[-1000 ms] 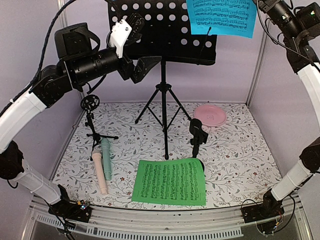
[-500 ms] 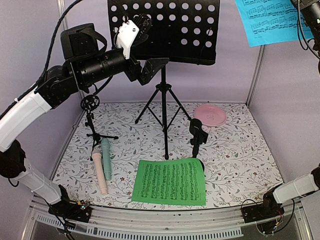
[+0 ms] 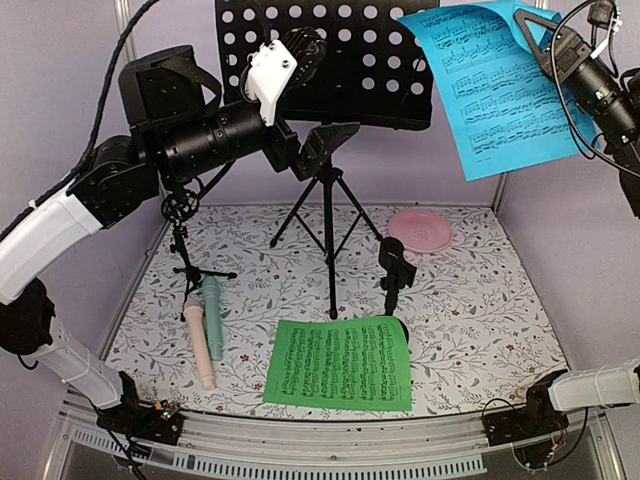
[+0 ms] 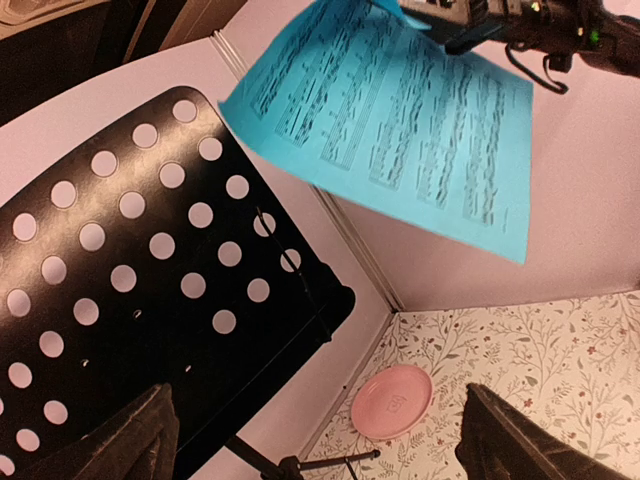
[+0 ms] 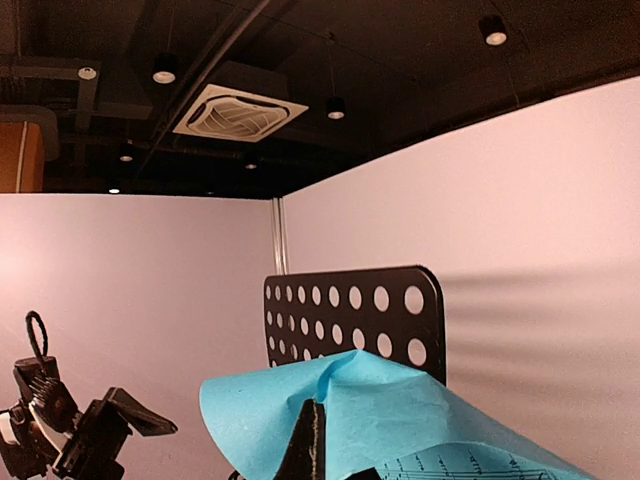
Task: Pack up the instrument practice props
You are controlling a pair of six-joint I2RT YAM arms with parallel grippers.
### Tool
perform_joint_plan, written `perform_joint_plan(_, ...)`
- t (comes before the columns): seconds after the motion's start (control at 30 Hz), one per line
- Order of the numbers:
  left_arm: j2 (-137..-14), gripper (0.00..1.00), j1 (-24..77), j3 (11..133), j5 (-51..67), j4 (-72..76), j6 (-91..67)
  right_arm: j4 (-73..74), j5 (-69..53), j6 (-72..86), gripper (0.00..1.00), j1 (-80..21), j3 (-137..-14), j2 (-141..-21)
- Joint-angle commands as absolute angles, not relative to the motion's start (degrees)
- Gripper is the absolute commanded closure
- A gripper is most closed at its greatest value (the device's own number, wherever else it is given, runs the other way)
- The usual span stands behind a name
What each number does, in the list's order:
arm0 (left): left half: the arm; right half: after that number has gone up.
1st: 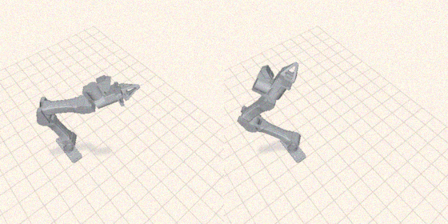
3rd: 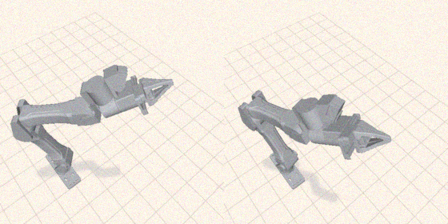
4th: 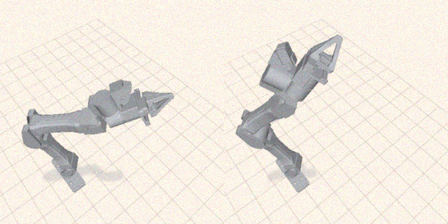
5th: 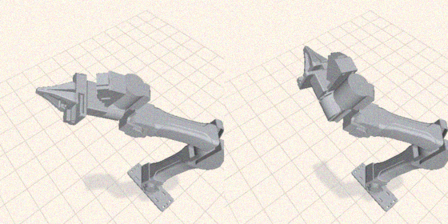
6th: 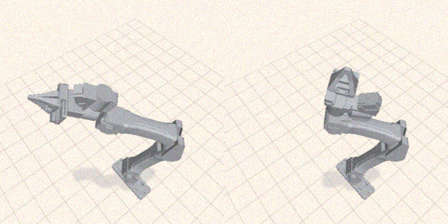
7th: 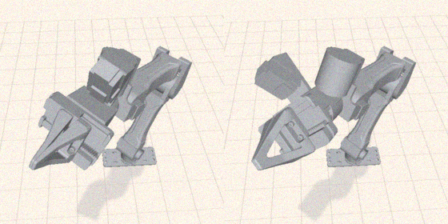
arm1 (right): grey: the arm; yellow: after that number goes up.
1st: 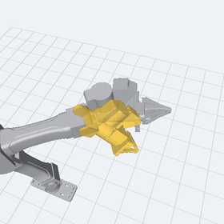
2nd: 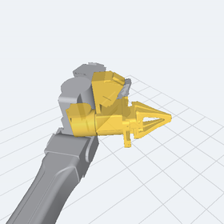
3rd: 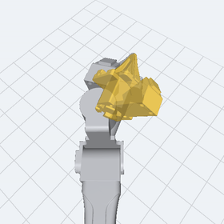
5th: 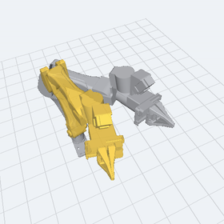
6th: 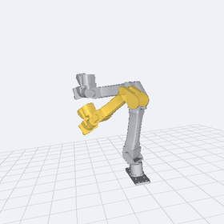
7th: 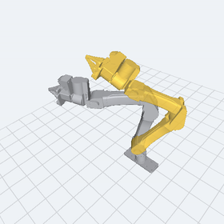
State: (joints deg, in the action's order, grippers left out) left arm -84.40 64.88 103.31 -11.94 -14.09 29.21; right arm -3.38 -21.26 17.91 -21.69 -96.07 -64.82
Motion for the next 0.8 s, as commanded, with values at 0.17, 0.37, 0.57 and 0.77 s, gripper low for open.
perform_joint_plan(0.17,-87.26,0.01,70.4,109.96,-16.26,-12.67,35.96,2.0,-20.66,22.47,1.0,-21.91,-89.01,-61.7)
perform_joint_plan(0.37,-89.85,0.01,71.87,112.94,-16.63,-14.95,38.88,2.73,-22.7,25.28,1.0,-21.93,-87.33,-62.75)
perform_joint_plan(0.57,-95.32,0.01,72.6,119.35,-15.6,-21.46,40.89,2.92,-24.29,29.24,1.0,-23.5,-86.3,-64.34)
perform_joint_plan(0.77,-100.74,0.03,72.93,125.16,-14.94,-25.67,42.22,4.46,-19.35,29.36,1.0,-31.12,-84.53,-65.4)
